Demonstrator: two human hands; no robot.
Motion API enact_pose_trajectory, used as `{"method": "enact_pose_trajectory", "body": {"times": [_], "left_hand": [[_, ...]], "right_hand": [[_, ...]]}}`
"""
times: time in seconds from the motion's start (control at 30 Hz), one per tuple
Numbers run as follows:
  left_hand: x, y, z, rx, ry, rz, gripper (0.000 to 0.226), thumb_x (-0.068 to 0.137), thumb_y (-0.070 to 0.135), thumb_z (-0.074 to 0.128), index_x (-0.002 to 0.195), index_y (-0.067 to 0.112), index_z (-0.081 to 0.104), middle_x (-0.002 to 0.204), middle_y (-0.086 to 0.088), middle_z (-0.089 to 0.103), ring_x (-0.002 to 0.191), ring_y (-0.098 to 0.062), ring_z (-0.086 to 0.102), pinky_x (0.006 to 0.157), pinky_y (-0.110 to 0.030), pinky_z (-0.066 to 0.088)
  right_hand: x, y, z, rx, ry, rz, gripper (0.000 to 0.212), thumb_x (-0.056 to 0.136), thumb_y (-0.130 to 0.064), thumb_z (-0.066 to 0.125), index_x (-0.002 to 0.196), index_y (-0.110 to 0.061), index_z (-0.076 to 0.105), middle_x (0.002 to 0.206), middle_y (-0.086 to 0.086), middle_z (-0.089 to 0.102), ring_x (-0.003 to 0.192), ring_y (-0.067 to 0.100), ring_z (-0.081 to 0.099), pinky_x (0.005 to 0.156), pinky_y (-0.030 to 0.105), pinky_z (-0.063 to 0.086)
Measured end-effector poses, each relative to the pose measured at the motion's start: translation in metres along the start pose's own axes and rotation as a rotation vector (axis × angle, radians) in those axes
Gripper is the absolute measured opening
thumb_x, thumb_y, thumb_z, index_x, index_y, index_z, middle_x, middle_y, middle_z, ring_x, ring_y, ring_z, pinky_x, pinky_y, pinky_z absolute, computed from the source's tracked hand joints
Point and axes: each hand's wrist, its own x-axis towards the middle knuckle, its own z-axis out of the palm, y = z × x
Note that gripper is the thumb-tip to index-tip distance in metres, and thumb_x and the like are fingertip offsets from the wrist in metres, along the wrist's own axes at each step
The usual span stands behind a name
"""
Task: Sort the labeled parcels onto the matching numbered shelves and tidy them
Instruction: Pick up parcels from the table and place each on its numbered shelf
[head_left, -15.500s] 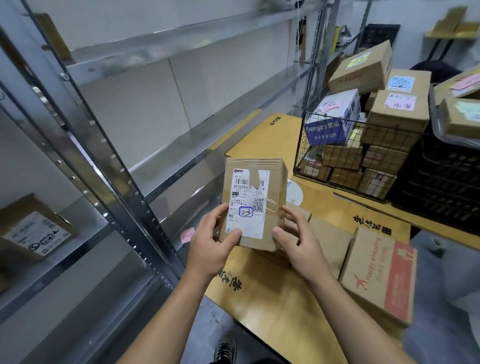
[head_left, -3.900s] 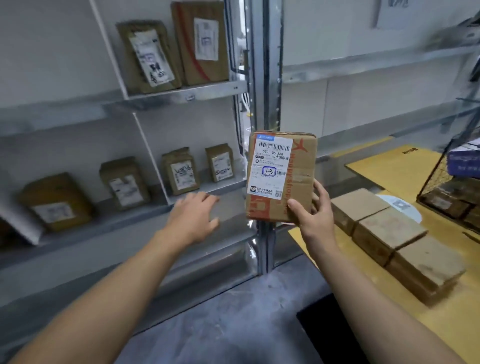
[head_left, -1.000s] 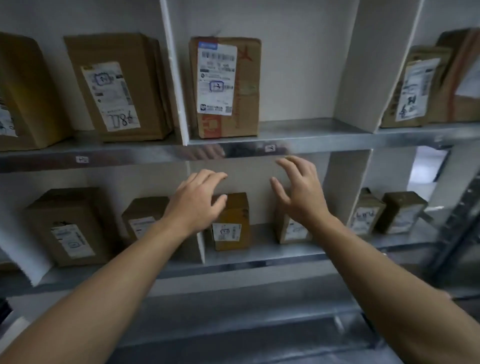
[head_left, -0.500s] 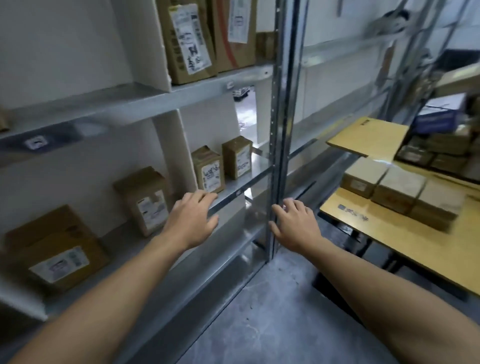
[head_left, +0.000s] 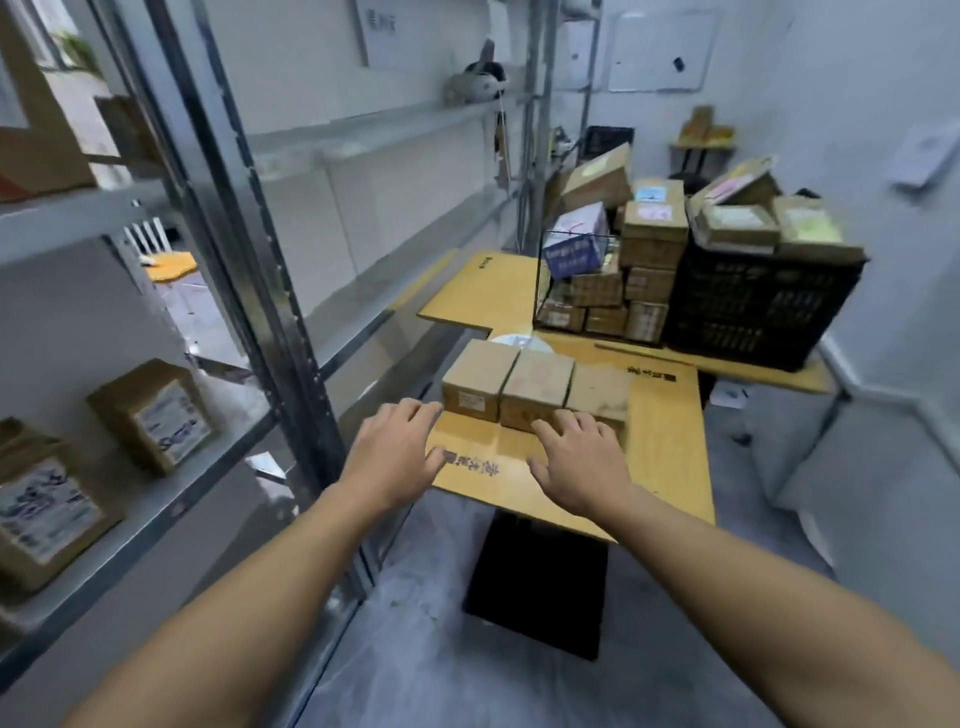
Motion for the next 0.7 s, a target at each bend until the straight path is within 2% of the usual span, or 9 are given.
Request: {"method": "enact_pose_trajectory", "body": {"times": [0.3, 0.53, 0.7], "left_hand": [[0.099, 0.089, 0.056, -0.034, -0.084, 0.133, 0.054, 0.094, 0.041, 0.049, 0.144, 0.025, 0.038, 0.142, 0.001, 0.046, 0.126, -0.025, 0.043, 0.101, -0.040, 0.039], [0.167, 0.112, 0.110, -0.069, -0.167, 0.197, 0.050, 0.095, 0.042, 0.048, 0.142, 0.028, 0.038, 0.141, 0.005, 0.045, 0.133, -0.022, 0.038, 0.105, -0.038, 0.036], [0.229, 0.122, 0.153, -0.104, -0.221, 0.225, 0.048, 0.095, 0.040, 0.047, 0.141, 0.027, 0.041, 0.140, 0.005, 0.046, 0.128, -0.022, 0.039, 0.111, -0.038, 0.029]], "right_hand": [[0.024, 0.105, 0.021, 0.051, -0.074, 0.136, 0.048, 0.100, -0.051, 0.042, 0.139, -0.024, 0.045, 0.144, 0.007, 0.047, 0.132, 0.031, 0.043, 0.103, 0.046, 0.040], [0.058, 0.149, 0.058, 0.096, -0.161, 0.220, 0.049, 0.101, -0.048, 0.040, 0.144, -0.025, 0.042, 0.147, 0.008, 0.044, 0.134, 0.030, 0.040, 0.107, 0.047, 0.036], [0.115, 0.174, 0.086, 0.156, -0.211, 0.280, 0.047, 0.102, -0.049, 0.038, 0.142, -0.026, 0.042, 0.144, 0.009, 0.045, 0.131, 0.032, 0.042, 0.104, 0.045, 0.038]]}}
